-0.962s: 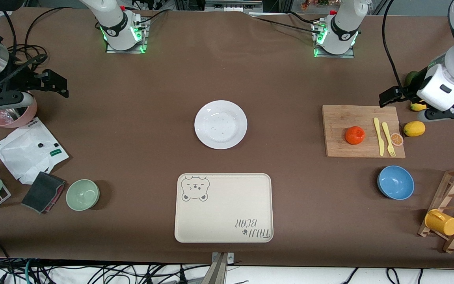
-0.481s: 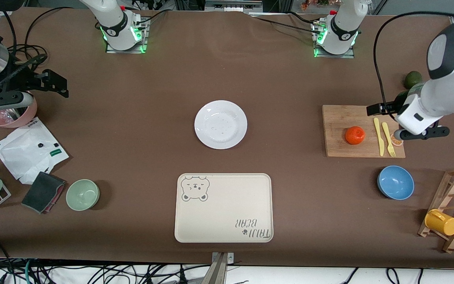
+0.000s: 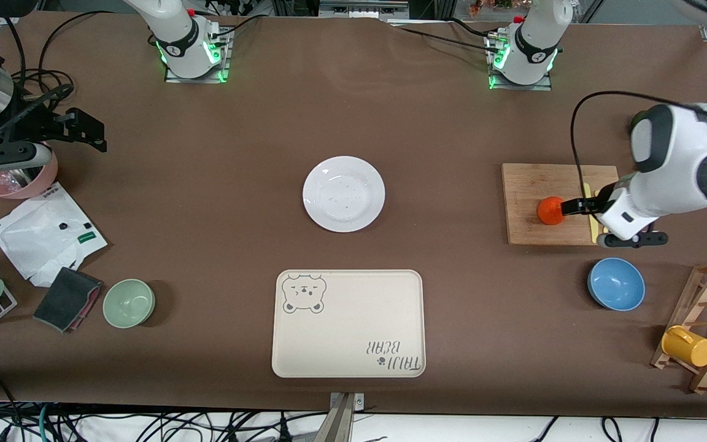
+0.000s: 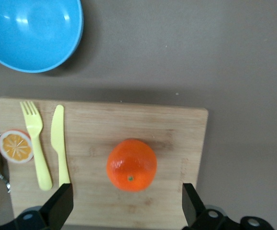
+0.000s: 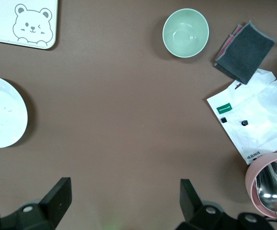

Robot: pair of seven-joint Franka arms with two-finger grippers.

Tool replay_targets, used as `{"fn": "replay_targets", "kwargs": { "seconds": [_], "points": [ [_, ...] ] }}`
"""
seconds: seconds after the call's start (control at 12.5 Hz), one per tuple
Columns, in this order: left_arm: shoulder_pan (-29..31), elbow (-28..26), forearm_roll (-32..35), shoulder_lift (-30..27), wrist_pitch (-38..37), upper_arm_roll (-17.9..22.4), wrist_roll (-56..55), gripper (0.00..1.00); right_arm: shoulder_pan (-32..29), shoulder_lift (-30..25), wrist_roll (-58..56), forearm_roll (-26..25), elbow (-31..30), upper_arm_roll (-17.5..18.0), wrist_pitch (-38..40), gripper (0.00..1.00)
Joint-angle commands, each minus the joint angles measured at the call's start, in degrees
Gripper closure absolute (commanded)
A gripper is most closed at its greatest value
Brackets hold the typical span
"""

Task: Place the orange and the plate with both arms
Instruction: 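Lower the left gripper over the orange on the cutting board, then close the left gripper on the orange and lift it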

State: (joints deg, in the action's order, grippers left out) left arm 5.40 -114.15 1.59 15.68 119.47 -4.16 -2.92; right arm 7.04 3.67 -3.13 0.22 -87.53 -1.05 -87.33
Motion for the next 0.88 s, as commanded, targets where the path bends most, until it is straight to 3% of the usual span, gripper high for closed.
{"fn": "replay_targets", "kwargs": {
  "seconds": [0.0,0.32,0.8],
  "points": [
    [0.14,-4.49,1.75,1.53,8.99,-0.23,1.16,0.0,-0.01,0.28,0.5,-0.31,1.14,0.08,0.4,0.0],
    [0.14,-10.65,1.83,3.12,18.06,-0.15,1.16,0.0,-0.01,0.28,0.5,-0.31,1.14,0.08,0.4,0.0],
    [0.14,-11.89,1.92,5.76,17.91,0.03,1.16,0.0,-0.01,0.28,0.5,-0.31,1.05,0.08,0.32,0.0]
  ]
}}
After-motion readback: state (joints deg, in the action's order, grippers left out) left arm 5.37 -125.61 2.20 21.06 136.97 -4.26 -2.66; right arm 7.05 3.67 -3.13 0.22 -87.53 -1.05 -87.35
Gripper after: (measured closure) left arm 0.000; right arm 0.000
